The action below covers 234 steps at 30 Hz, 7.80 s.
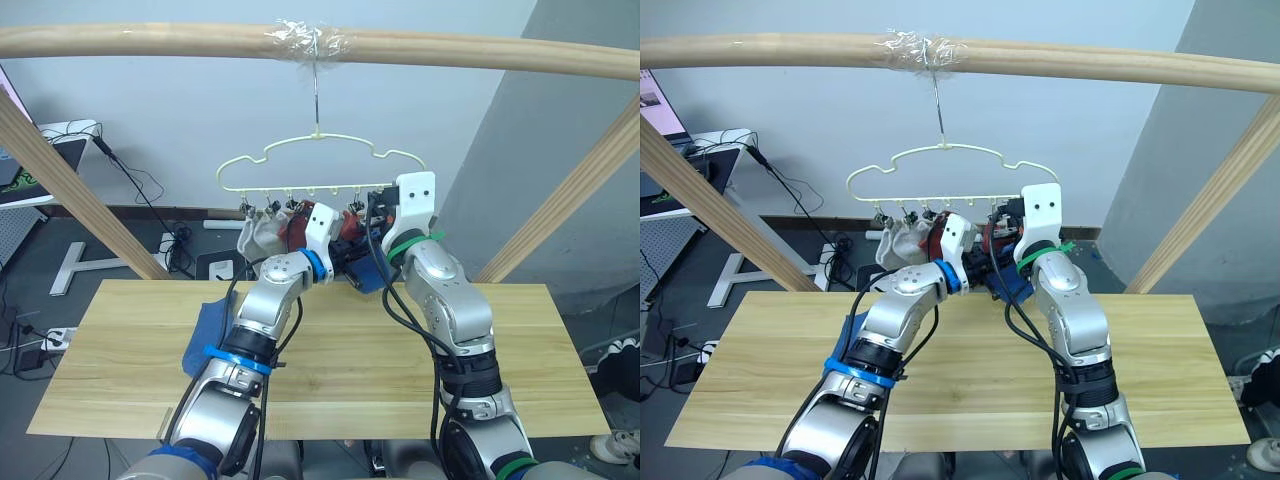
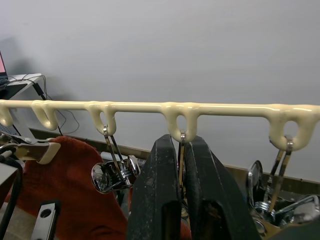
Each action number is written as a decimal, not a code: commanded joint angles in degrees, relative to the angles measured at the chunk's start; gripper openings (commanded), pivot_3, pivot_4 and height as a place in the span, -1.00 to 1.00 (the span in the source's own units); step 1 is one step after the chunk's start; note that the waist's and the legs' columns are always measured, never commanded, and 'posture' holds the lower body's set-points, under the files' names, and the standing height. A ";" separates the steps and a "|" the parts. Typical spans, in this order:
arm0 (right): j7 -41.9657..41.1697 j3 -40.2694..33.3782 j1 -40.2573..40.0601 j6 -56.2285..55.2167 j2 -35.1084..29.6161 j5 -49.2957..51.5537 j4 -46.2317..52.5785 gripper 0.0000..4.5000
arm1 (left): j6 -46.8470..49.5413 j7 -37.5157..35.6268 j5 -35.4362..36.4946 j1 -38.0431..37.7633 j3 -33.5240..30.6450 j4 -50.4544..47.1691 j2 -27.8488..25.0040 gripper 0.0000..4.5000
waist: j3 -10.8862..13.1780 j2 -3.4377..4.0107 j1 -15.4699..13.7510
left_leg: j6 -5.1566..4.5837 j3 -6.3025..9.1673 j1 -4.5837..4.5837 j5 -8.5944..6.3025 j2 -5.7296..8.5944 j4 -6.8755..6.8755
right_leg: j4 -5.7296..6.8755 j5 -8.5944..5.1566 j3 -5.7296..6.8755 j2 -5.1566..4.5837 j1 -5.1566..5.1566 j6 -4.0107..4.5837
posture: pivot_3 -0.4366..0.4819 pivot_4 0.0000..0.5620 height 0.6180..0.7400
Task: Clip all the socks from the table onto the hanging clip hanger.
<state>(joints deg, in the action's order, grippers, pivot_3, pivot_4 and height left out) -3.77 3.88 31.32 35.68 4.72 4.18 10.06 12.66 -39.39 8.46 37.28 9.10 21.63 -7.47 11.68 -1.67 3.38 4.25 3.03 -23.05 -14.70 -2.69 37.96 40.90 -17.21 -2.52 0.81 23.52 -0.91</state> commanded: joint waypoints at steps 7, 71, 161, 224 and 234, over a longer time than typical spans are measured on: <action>-0.29 0.08 0.37 1.41 0.32 1.77 3.25 -1.00 | -2.98 2.07 -0.65 2.93 -1.26 1.24 0.71 -0.99 | 0.00 0.00 -0.01 | 0.00 0.00 0.00 0.00 0.00 -0.01 | -0.02 0.00 0.00 0.00 0.00 0.00 | -0.23 -0.40 0.42; -33.02 -11.10 -28.91 -20.08 -38.62 11.66 17.84 1.00 | -14.19 -9.67 8.74 -44.56 -22.52 -33.59 -27.94 0.99 | -2.36 -0.24 -0.90 | -0.01 -0.09 0.26 0.03 -0.02 0.08 | -0.06 -0.14 -0.06 -0.05 -0.25 -0.26 | 0.04 -0.81 0.42; -8.69 -1.06 -18.09 -5.23 -15.17 5.53 15.56 0.00 | -12.88 -6.21 7.42 -35.56 -11.90 -34.11 -24.01 1.00 | -4.08 0.55 -1.70 | -0.16 -0.02 1.21 0.04 -0.06 -0.13 | -0.12 -0.37 -0.05 0.07 -1.15 -0.03 | 0.01 -0.62 0.42; 3.06 -3.56 1.07 -6.06 -4.95 1.43 -4.24 -0.32 | -5.61 -6.81 9.16 -22.18 -9.08 -36.07 -23.91 1.00 | -2.71 0.60 -1.55 | -0.19 0.00 0.16 0.03 -0.04 -0.12 | -0.06 -0.26 -0.02 0.07 -0.14 0.08 | 0.01 -0.56 0.42; 2.99 -3.80 1.15 -6.24 -4.96 1.75 -3.63 -0.99 | -3.63 -10.60 14.17 -24.02 -9.82 -36.47 -24.96 1.00 | -2.71 0.60 -1.51 | -0.19 0.00 0.16 0.03 -0.05 -0.12 | -0.05 -0.26 -0.01 0.07 -0.14 0.09 | 0.01 -0.55 0.42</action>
<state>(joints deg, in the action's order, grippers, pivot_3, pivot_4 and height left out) -0.82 0.72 30.86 30.66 -0.31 5.71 4.41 8.69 -48.87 21.34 13.70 0.56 -13.30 -31.47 8.97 -1.07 1.87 4.07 3.03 -22.89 -14.67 -2.74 37.83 40.85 -17.47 -2.53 0.89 23.39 -0.82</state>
